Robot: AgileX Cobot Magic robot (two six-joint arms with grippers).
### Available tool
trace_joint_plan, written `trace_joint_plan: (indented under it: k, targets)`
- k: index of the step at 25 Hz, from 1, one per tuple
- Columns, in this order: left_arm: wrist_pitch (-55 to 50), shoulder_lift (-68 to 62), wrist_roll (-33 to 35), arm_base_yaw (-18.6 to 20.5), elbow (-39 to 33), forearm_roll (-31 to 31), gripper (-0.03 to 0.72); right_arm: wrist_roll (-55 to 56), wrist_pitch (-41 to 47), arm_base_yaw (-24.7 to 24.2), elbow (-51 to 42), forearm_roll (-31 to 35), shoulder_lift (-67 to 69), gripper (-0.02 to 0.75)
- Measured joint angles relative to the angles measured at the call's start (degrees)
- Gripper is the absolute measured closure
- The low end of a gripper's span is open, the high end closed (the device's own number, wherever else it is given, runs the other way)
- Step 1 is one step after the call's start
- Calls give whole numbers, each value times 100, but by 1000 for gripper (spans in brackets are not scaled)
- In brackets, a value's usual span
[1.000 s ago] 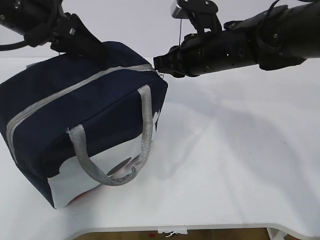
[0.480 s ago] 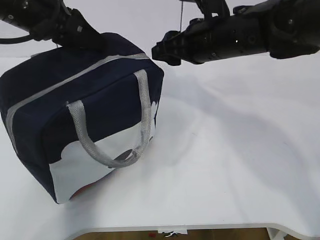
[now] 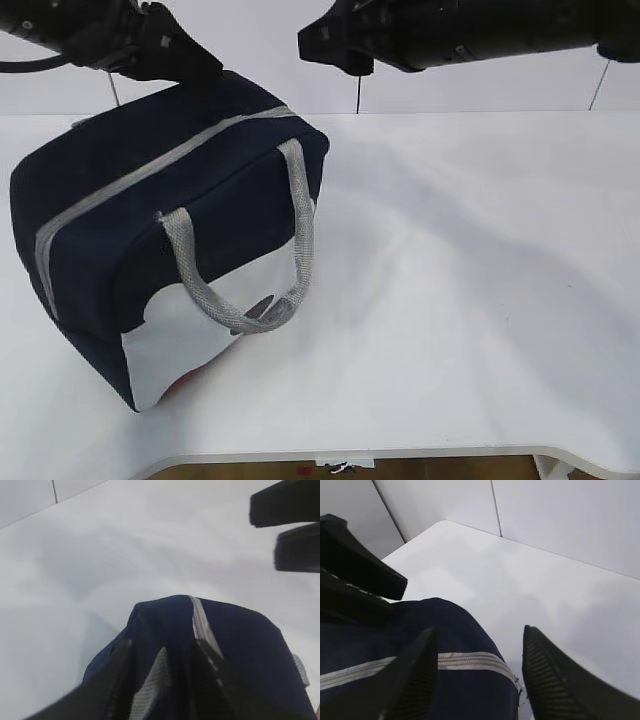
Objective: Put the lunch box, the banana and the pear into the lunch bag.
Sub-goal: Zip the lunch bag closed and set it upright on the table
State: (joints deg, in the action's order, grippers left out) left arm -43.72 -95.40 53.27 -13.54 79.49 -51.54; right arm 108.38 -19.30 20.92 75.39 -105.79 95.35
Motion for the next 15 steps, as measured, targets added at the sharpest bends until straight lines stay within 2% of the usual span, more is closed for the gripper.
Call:
trace_joint_plan:
  k: [4, 12, 15]
  targets:
    - [0, 25, 0, 0, 0, -8, 340, -66, -75, 0, -232, 0, -293, 325]
    - [-476, 586, 4, 0, 0, 320, 332, -146, -89, 0, -805, 0, -939, 325]
    - [-859, 820, -262, 0, 0, 588, 332, -149, -99, 0, -1009, 0, -1192, 326]
